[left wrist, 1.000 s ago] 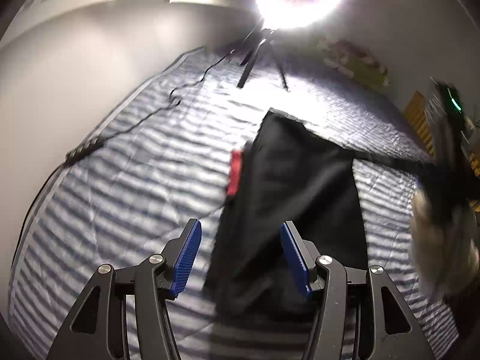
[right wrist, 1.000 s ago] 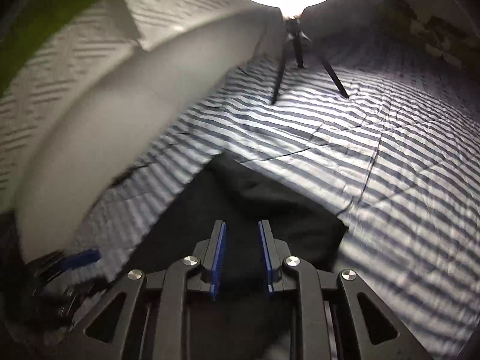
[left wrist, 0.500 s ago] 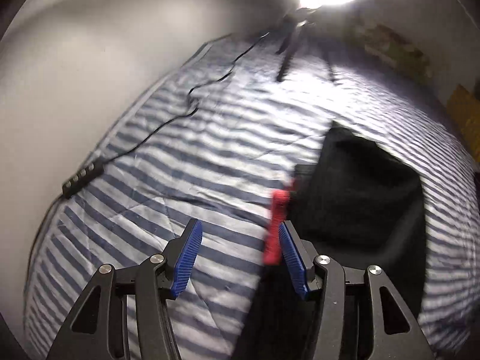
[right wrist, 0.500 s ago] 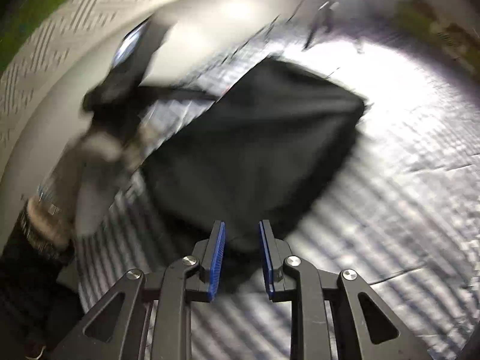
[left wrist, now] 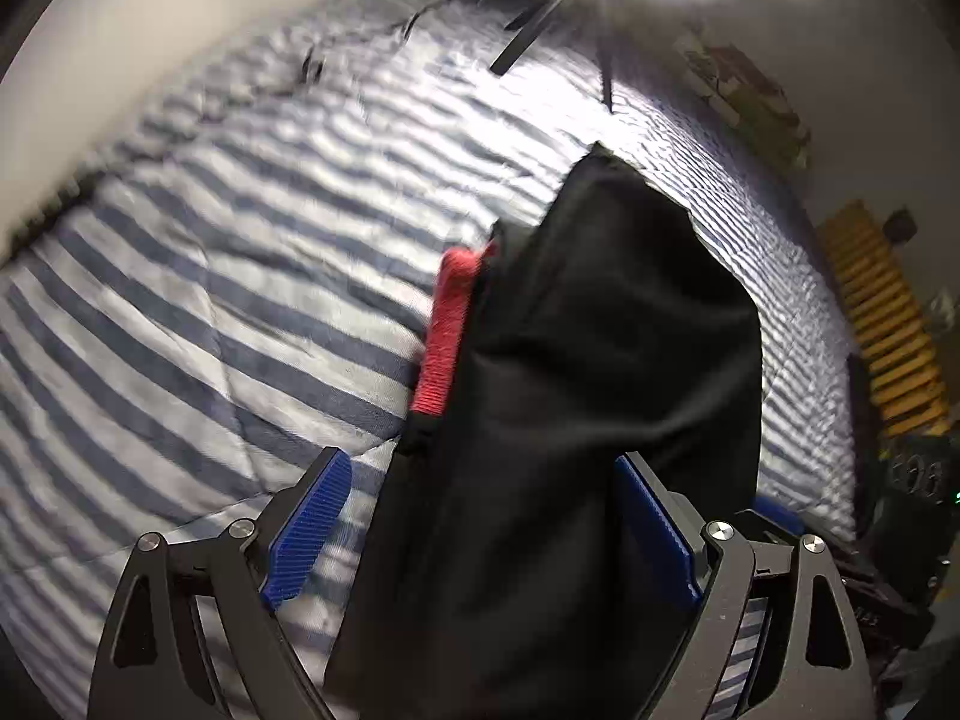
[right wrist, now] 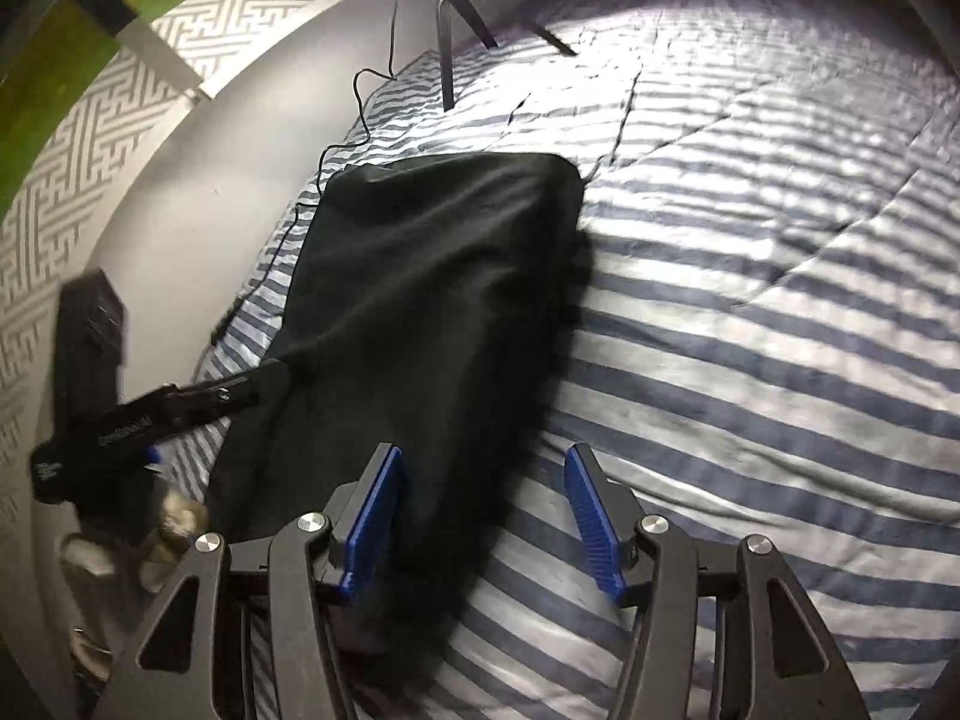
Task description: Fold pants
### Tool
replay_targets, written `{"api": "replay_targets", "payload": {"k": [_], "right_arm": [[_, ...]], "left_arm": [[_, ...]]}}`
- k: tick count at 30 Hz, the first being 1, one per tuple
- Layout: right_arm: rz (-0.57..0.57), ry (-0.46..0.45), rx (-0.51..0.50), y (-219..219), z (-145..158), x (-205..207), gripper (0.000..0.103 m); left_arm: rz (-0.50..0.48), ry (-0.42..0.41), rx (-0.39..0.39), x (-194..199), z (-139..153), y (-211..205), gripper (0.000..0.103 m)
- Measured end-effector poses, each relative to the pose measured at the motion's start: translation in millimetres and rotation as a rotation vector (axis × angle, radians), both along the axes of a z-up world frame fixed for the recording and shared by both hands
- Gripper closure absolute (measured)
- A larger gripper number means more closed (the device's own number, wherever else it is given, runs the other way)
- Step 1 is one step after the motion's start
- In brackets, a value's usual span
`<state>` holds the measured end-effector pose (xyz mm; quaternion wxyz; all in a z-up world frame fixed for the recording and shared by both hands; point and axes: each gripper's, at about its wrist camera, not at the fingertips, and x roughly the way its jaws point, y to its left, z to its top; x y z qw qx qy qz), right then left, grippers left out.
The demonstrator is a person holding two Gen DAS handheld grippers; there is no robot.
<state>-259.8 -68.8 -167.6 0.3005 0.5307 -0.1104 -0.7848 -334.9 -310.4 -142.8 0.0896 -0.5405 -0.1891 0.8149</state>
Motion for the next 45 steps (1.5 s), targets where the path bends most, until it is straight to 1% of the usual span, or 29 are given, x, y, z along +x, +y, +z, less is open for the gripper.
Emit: {"api": "replay_targets", "payload": {"k": [1,3,5,6,7,8,9,10,11,12,13,14,15,17,20,24,27,30,32,34,35,36,37,39,40,43,45], "right_arm": [[-0.003,-0.015,-0.017,-2,-2,-4,0.051],[0.006,-0.048,-0.05,-11,-9,-16,0.05],[0.006,-0.052,-0.072,-19,-14,-20,0.05],[0.023,-0.048,-0.066,-24,-14,-22,0.052],[0.037,-0.043,-0.057,-30,-13,-21,0.056],[0.046,-0.042,-0.045,-35,-13,-21,0.064],[0.049,-0.035,-0.029,-39,-13,-21,0.069],[0.05,-0.029,-0.02,-42,-12,-23,0.072],[0.055,-0.021,-0.009,-44,-10,-22,0.078],[0.059,-0.013,-0.005,-45,-7,-20,0.083],[0.059,-0.003,-0.006,-46,-3,-19,0.085],[0.059,0.01,-0.008,-46,2,-15,0.088],[0.061,0.019,-0.01,-45,6,-13,0.09],[0.065,0.038,-0.023,-44,15,-9,0.091],[0.079,0.086,-0.011,-47,29,-3,0.093],[0.084,0.129,-0.002,-47,44,0,0.094],[0.105,0.184,0.019,-47,60,1,0.096],[0.112,0.217,0.027,-52,76,-8,0.096],[0.128,0.263,0.03,-57,92,-14,0.096],[0.138,0.303,0.036,-62,106,-22,0.096],[0.14,0.336,0.04,-67,115,-29,0.096],[0.141,0.353,0.038,-70,120,-34,0.096],[0.137,0.368,0.03,-73,125,-42,0.096],[0.12,0.364,0.003,-80,128,-65,0.096],[0.11,0.364,0.001,-86,127,-78,0.096],[0.1,0.36,0.004,-98,116,-105,0.096],[0.099,0.366,0.014,-106,105,-124,0.096]], "left_arm": [[-0.001,0.014,0.025,-2,-3,-2,0.01],[-0.031,0.024,0.03,-6,-4,2,0.01],[-0.042,0.051,0.024,-8,-6,7,0.011],[-0.049,0.065,0.01,-8,-6,11,0.014],[-0.062,0.075,-0.027,-8,-5,19,0.026],[-0.065,0.076,-0.056,-6,-4,24,0.029],[-0.062,0.079,-0.073,-6,-3,26,0.03],[-0.051,0.079,-0.066,-4,-3,26,0.034],[-0.04,0.076,-0.052,-3,-2,24,0.04],[-0.026,0.075,-0.033,-1,0,21,0.044],[-0.013,0.073,-0.009,1,3,17,0.051],[-0.01,0.078,-0.006,3,9,16,0.058],[-0.014,0.089,-0.008,4,13,15,0.061],[-0.02,0.11,-0.004,7,25,14,0.071],[-0.027,0.12,0.0,7,31,17,0.079],[-0.039,0.116,0.033,9,35,20,0.082],[-0.042,0.116,0.052,1,36,24,0.084],[-0.036,0.161,0.05,-5,56,25,0.085],[-0.025,0.2,0.049,-12,73,22,0.086],[-0.006,0.242,0.064,-26,91,16,0.087],[-0.003,0.262,0.066,-32,99,12,0.088],[0.003,0.281,0.051,-40,106,11,0.088],[0.007,0.302,0.017,-52,114,11,0.088],[0.004,0.312,-0.019,-73,120,8,0.088],[0.008,0.304,-0.037,-89,119,5,0.088],[0.013,0.279,-0.085,-121,110,2,0.088],[0.006,0.271,-0.12,-142,97,2,0.087]]}}
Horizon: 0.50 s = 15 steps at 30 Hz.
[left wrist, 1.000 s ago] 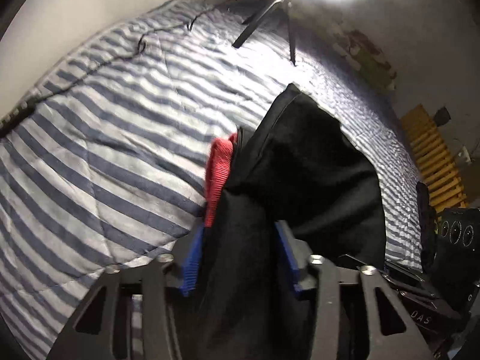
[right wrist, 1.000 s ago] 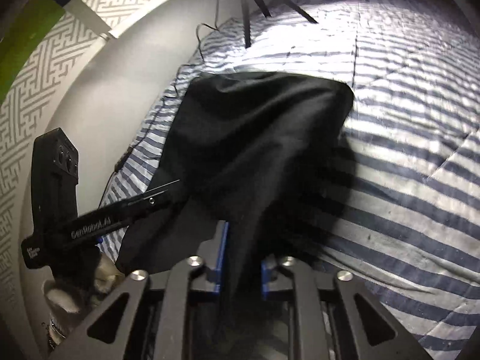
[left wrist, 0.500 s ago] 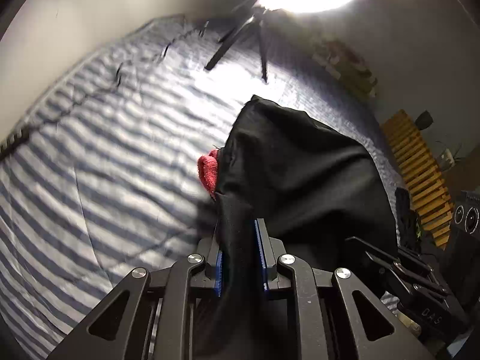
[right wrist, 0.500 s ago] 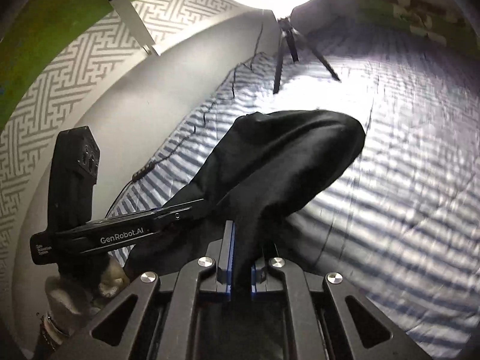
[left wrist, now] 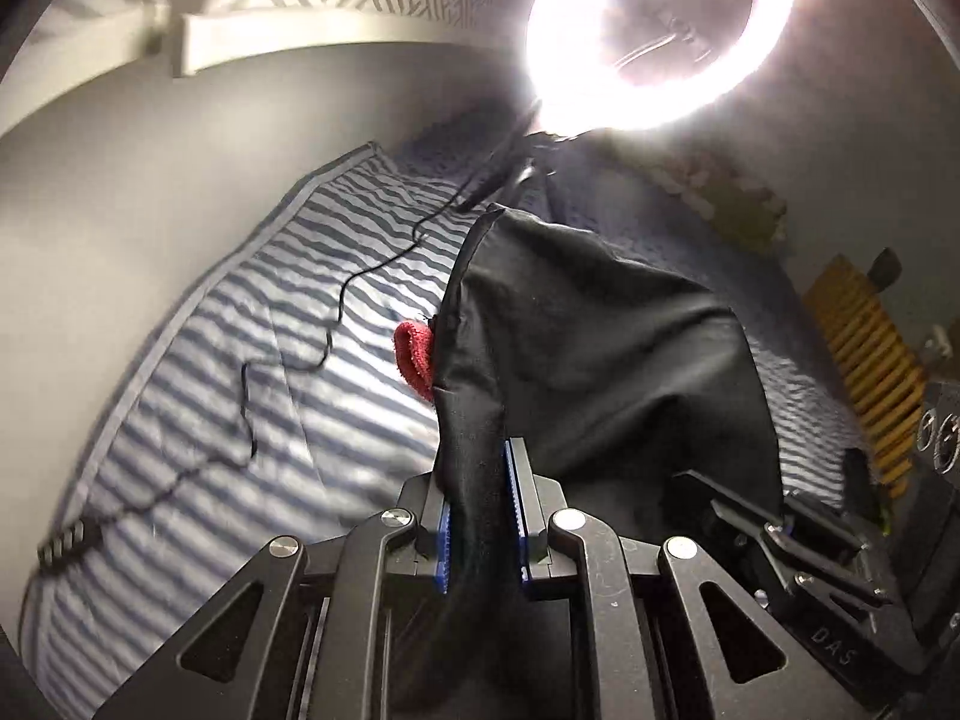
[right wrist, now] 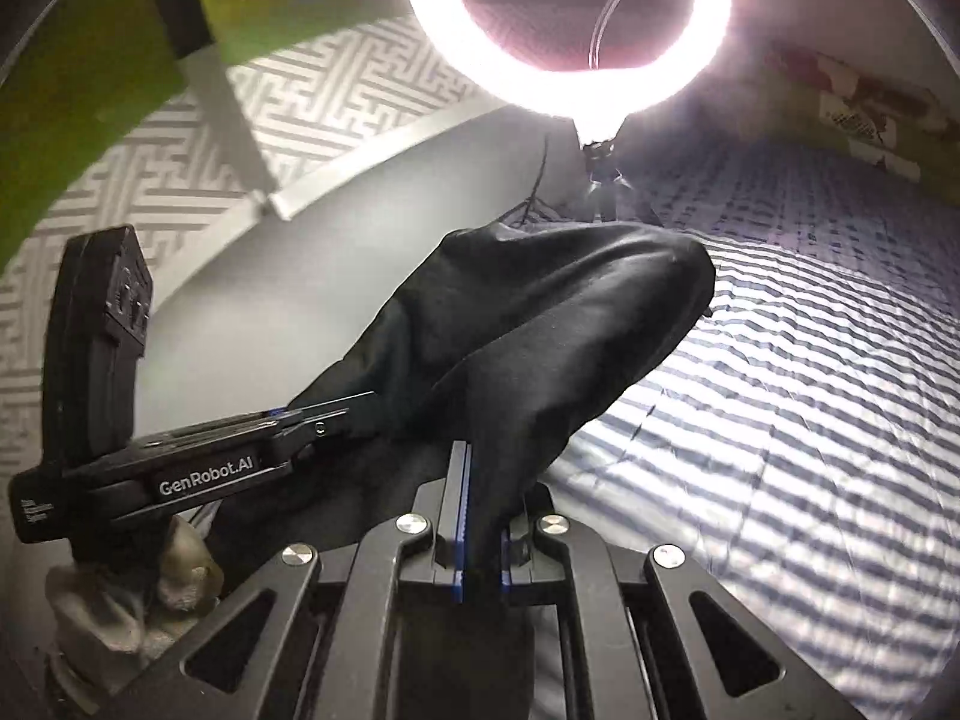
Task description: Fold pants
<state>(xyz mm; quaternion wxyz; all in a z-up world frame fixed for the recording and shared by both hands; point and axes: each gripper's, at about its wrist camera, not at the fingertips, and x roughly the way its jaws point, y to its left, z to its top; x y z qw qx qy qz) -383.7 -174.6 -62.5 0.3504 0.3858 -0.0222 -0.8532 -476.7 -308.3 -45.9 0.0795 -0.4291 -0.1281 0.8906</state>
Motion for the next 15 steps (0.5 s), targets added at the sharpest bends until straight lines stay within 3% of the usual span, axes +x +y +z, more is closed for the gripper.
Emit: {"api": "replay_targets", "payload": {"k": [2,3,5,8,15], "right_arm": [[-0.005,0.011,0.045,-9,-18,-21,0.093],[-0.017,0.002,0.086,-12,-27,-29,0.081],[-0.087,-0.032,0.193,-11,-46,-44,0.072],[-0.15,-0.008,0.183,14,-49,-38,0.071],[-0.232,0.119,0.154,37,-37,10,0.069]], "left_arm": [[0.019,-0.066,-0.044,-24,-25,1,0.075],[0.038,-0.103,-0.086,-32,-36,1,0.073],[0.063,-0.137,-0.189,-37,-49,3,0.066],[0.079,-0.083,-0.158,-22,-41,1,0.059],[0.001,0.03,-0.23,24,-22,52,0.058]]}}
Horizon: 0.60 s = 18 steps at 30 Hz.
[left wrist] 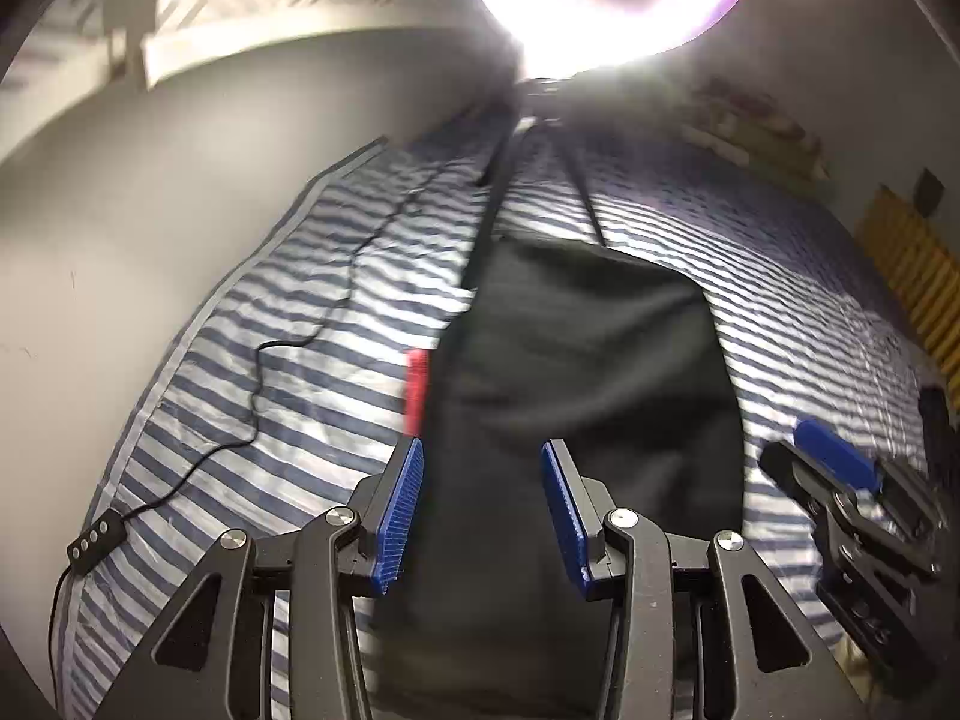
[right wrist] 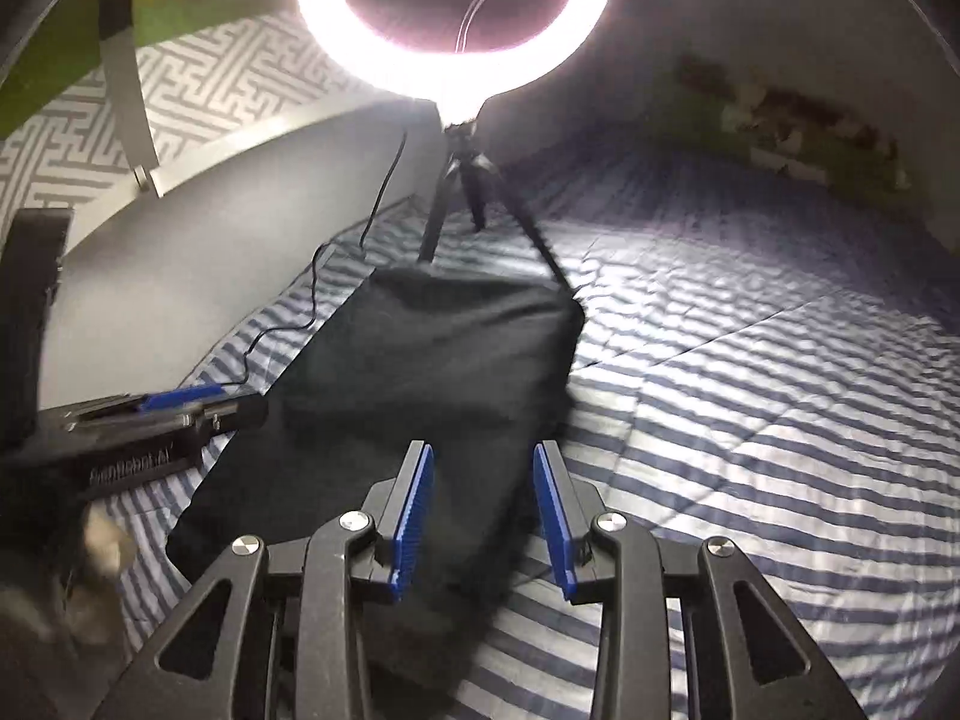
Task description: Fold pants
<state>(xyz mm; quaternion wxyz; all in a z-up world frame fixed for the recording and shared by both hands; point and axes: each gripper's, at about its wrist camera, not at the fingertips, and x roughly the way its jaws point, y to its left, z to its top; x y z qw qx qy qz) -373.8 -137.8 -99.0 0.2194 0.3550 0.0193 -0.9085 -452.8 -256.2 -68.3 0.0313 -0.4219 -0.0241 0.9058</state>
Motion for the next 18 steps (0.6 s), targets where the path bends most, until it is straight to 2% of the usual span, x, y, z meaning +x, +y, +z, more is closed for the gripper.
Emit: {"api": "replay_targets", "payload": {"k": [1,2,3,5,7,9,12,14,18], "right_arm": [[-0.031,0.033,0.021,0,3,5,0.066],[-0.057,0.066,0.036,1,5,6,0.059],[-0.068,0.07,0.037,2,7,0,0.058],[-0.031,0.025,-0.041,3,7,-13,0.058],[0.05,-0.051,-0.104,-3,0,-29,0.058],[0.062,-0.117,-0.053,-19,-15,-50,0.058],[0.053,-0.195,0.11,-37,-48,-69,0.059],[0.04,-0.19,0.097,-28,-47,-65,0.059],[0.054,-0.159,-0.019,2,-25,-26,0.058]], "left_arm": [[-0.015,0.018,-0.045,1,-4,10,0.054],[-0.025,0.011,-0.068,-1,-8,17,0.05],[-0.034,-0.015,-0.057,-3,-13,22,0.05],[-0.024,-0.093,0.012,-15,-36,20,0.05],[-0.012,-0.114,0.046,-20,-50,14,0.05],[-0.017,-0.11,0.077,-21,-60,9,0.05],[-0.032,-0.113,0.044,-17,-57,12,0.05],[-0.044,-0.094,0.032,-2,-44,15,0.049],[-0.047,-0.083,0.056,29,-30,12,0.047]]}}
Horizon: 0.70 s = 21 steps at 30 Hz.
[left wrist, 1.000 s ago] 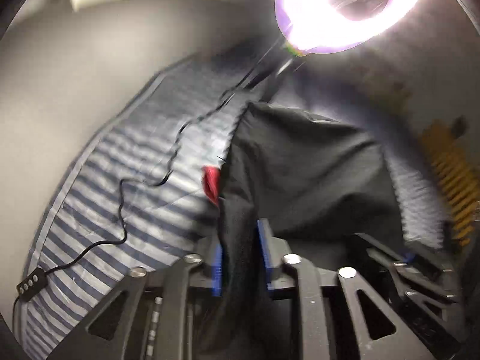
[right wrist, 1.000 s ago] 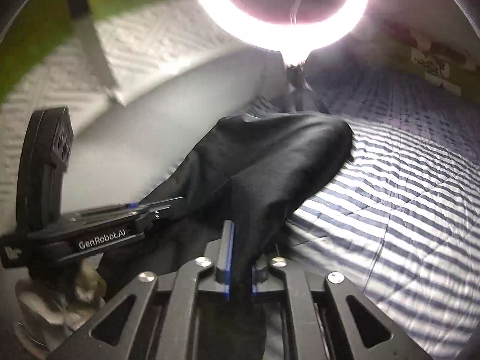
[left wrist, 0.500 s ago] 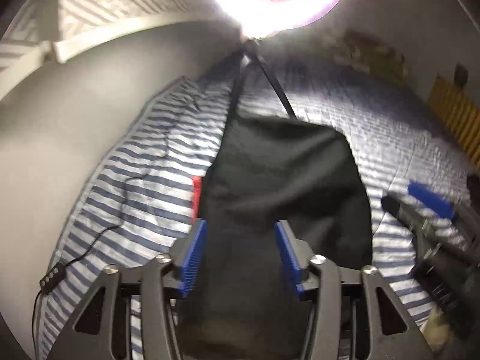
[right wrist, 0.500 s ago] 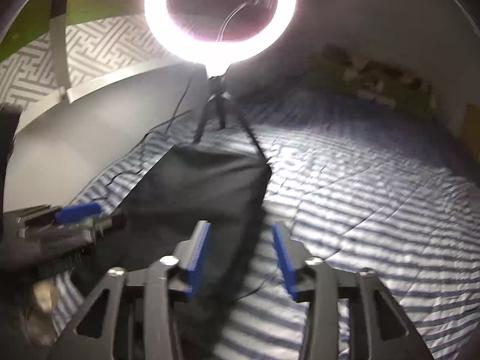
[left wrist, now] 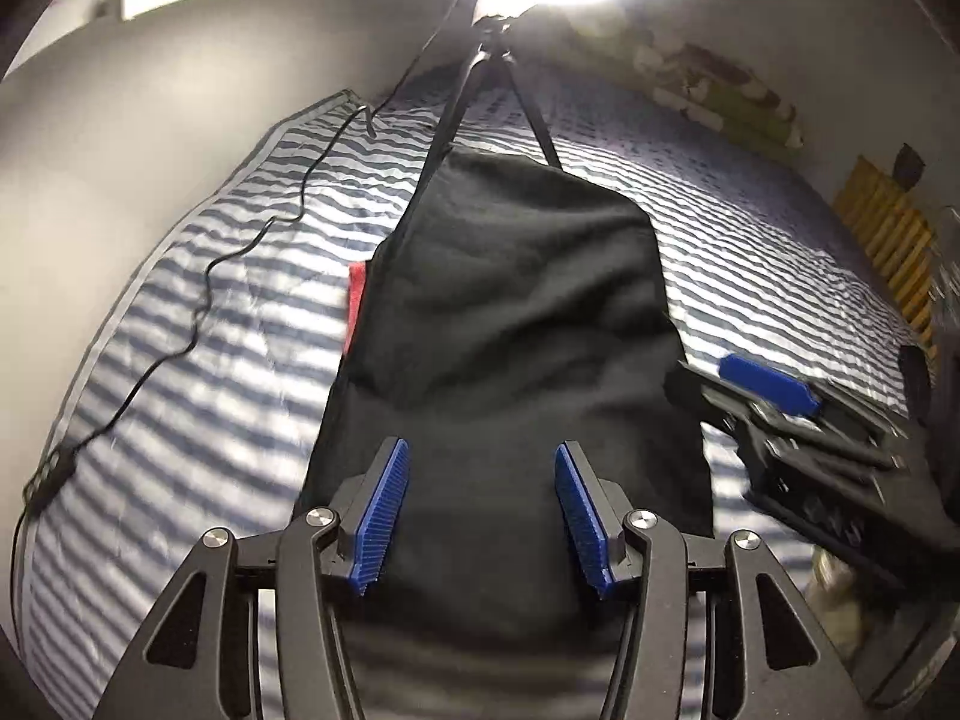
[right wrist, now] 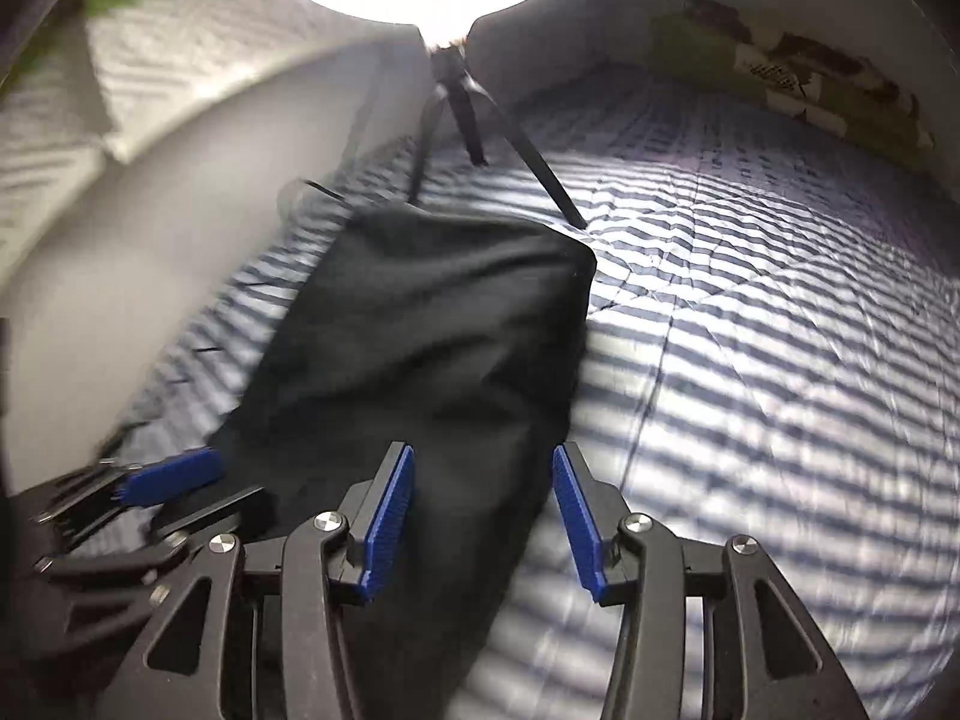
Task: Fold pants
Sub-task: 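Lower the folded bundle onto the bed and open both tools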
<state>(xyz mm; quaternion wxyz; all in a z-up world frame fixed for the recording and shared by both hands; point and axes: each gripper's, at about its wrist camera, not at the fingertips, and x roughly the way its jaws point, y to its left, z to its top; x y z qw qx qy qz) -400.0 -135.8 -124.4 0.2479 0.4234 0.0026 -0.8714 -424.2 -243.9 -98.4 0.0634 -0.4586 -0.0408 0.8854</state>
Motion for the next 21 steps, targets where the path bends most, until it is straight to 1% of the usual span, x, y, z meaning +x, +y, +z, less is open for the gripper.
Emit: {"api": "replay_targets", "payload": {"k": [2,4,5,7,9,10,12,15,16,17,18,19,21], "right_arm": [[0.029,0.017,0.002,2,3,24,0.058],[0.062,-0.003,0.01,-2,-3,39,0.058],[0.074,-0.016,0.041,-6,-9,47,0.058],[0.095,-0.068,0.105,-12,-22,52,0.058],[0.108,-0.133,0.142,-9,-30,59,0.059],[0.095,-0.152,0.144,-1,-28,65,0.059],[0.06,-0.15,0.116,22,-14,85,0.059],[0.027,-0.123,0.054,59,23,121,0.059],[0.018,-0.103,0.05,71,37,136,0.059],[0.006,-0.068,0.048,85,55,156,0.059],[0.002,-0.047,0.048,91,65,166,0.058],[-0.005,-0.008,0.048,105,84,188,0.058],[-0.013,0.045,0.041,125,111,218,0.055]], "left_arm": [[-0.005,-0.013,-0.019,13,-4,2,0.047],[-0.003,-0.035,-0.033,25,-10,7,0.047],[0.011,-0.062,-0.032,28,-15,7,0.046],[0.027,-0.115,-0.021,35,-22,7,0.045],[0.051,-0.128,-0.032,48,-19,4,0.045],[0.056,-0.122,-0.028,61,-10,4,0.045],[0.059,-0.092,-0.026,84,9,6,0.045],[0.057,-0.012,-0.032,134,55,20,0.042],[0.058,0.012,-0.035,148,68,25,0.038],[0.051,0.048,-0.034,168,86,32,0.032],[0.041,0.074,-0.035,183,99,38,0.029],[0.029,0.11,-0.035,205,118,47,0.025],[0.023,0.158,-0.028,235,141,55,0.021]]}}
